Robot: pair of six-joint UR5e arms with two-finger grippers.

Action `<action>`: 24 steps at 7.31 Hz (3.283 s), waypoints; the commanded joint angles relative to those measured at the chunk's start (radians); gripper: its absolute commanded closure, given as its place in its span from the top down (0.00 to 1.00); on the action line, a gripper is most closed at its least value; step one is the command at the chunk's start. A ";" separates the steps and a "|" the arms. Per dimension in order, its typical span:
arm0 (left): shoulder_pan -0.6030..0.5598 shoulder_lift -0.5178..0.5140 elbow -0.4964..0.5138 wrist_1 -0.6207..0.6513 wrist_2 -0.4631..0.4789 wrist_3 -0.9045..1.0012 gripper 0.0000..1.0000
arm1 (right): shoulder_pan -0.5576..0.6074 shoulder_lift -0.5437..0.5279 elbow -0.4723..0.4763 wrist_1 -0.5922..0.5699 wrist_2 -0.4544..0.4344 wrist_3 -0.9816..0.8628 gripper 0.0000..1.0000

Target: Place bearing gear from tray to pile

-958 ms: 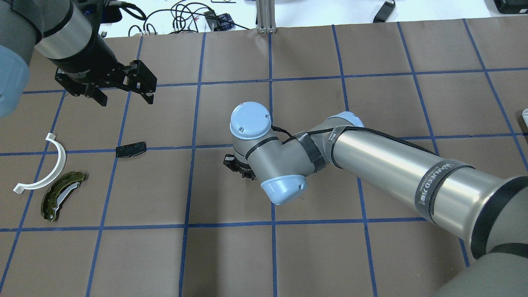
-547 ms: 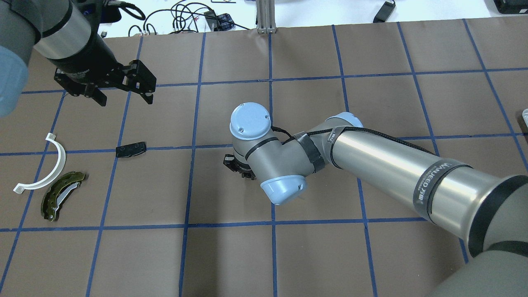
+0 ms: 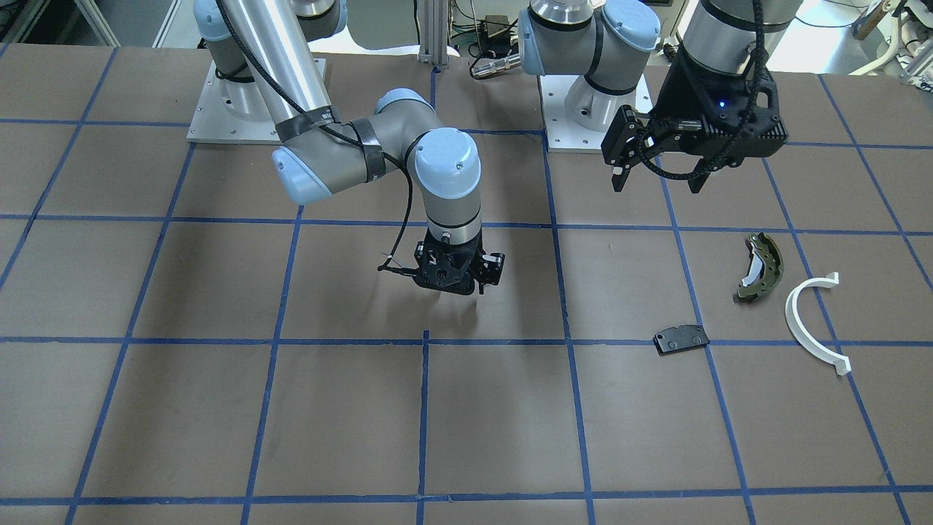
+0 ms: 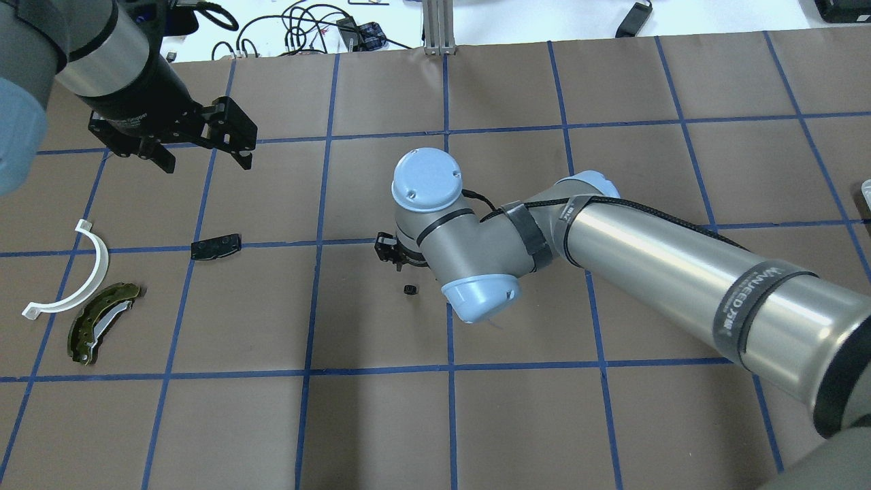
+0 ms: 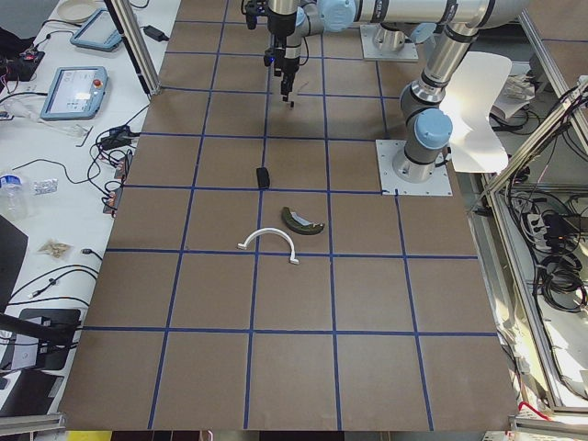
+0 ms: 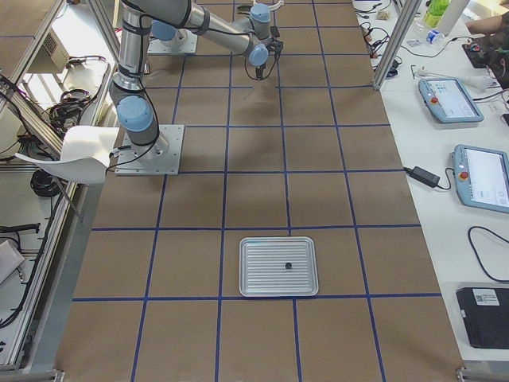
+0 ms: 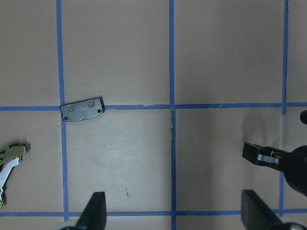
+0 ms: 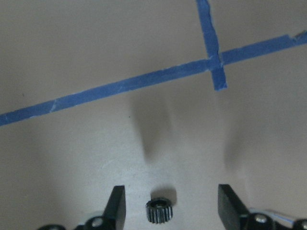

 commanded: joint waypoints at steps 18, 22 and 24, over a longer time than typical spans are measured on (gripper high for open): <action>-0.357 -0.429 -0.343 0.612 -0.053 -0.215 1.00 | -1.254 0.093 -0.383 0.363 -0.098 -1.644 1.00; -0.362 -0.481 -0.369 0.770 -0.056 -0.253 1.00 | -1.303 0.221 -0.438 0.240 -0.102 -1.624 1.00; -0.365 -0.481 -0.367 0.782 -0.059 -0.275 0.41 | -1.343 0.248 -0.434 0.240 -0.102 -1.594 1.00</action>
